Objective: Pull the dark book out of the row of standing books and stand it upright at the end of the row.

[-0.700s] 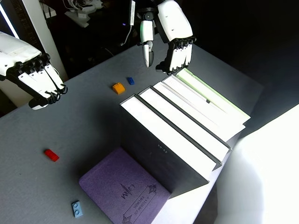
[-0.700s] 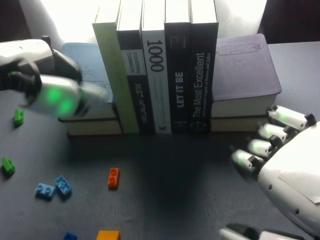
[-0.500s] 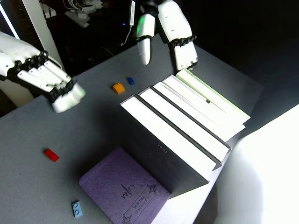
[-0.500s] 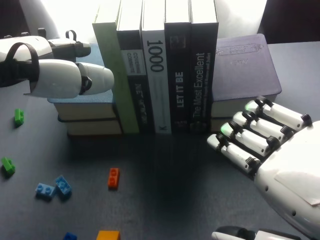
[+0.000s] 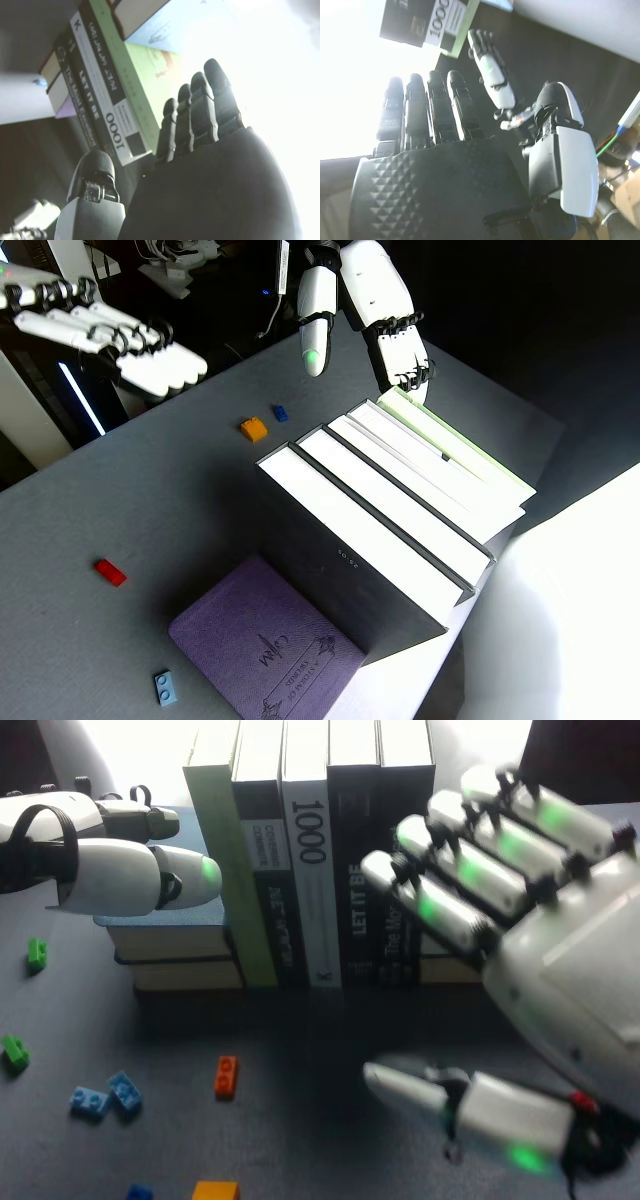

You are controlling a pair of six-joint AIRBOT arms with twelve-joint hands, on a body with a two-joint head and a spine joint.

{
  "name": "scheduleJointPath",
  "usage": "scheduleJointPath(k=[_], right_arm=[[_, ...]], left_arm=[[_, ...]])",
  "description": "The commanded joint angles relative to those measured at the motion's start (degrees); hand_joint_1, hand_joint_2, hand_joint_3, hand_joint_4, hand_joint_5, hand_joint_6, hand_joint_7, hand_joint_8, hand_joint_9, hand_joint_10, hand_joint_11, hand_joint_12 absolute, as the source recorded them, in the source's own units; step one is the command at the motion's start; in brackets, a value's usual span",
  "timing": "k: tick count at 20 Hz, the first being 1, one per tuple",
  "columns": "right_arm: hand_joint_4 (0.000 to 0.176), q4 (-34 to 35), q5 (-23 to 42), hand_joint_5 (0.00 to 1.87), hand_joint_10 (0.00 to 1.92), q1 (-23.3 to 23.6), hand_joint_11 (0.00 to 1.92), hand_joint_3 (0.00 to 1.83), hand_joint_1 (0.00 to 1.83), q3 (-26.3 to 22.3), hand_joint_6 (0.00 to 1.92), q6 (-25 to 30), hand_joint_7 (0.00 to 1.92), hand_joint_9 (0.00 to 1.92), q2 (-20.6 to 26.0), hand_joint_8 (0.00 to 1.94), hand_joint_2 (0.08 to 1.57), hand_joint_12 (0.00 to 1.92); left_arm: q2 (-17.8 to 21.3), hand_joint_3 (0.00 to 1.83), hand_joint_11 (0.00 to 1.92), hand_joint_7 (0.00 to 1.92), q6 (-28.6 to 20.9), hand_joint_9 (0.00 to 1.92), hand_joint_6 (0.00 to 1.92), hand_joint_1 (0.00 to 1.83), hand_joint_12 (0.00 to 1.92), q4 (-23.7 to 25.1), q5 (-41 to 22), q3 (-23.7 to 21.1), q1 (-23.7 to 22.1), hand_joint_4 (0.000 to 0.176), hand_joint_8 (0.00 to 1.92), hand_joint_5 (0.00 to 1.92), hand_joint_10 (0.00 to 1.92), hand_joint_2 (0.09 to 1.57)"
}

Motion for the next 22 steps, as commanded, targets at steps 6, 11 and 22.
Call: scheduleJointPath(k=[6,11,22], right_arm=[[0.046,-5.1,4.8,0.69,0.0,2.7,0.0,0.0,0.0,9.8,0.04,0.3,0.15,0.0,-6.8,0.0,1.13,0.0],[0.037,-10.3,3.2,0.7,0.0,4.9,0.0,0.01,0.0,12.9,0.03,4.0,0.15,0.0,-8.7,0.0,1.14,0.0],[0.019,-6.7,3.5,0.65,0.01,10.4,0.02,0.0,0.0,20.7,0.0,3.6,0.17,0.04,-15.5,0.0,1.14,0.01]], left_arm=[[0.2,0.0,0.0,0.12,-0.2,0.11,0.0,0.01,0.29,2.4,-1.6,0.2,-0.6,0.048,0.0,0.1,0.0,1.28],[0.2,0.0,0.0,0.12,-0.1,0.11,0.02,0.0,0.34,2.3,-1.8,0.1,-0.8,0.037,0.01,0.11,0.01,1.27],[0.0,0.0,0.0,0.09,-0.1,0.08,0.01,0.0,0.34,4.4,-2.8,0.1,-1.3,0.051,0.0,0.09,0.01,1.26]])
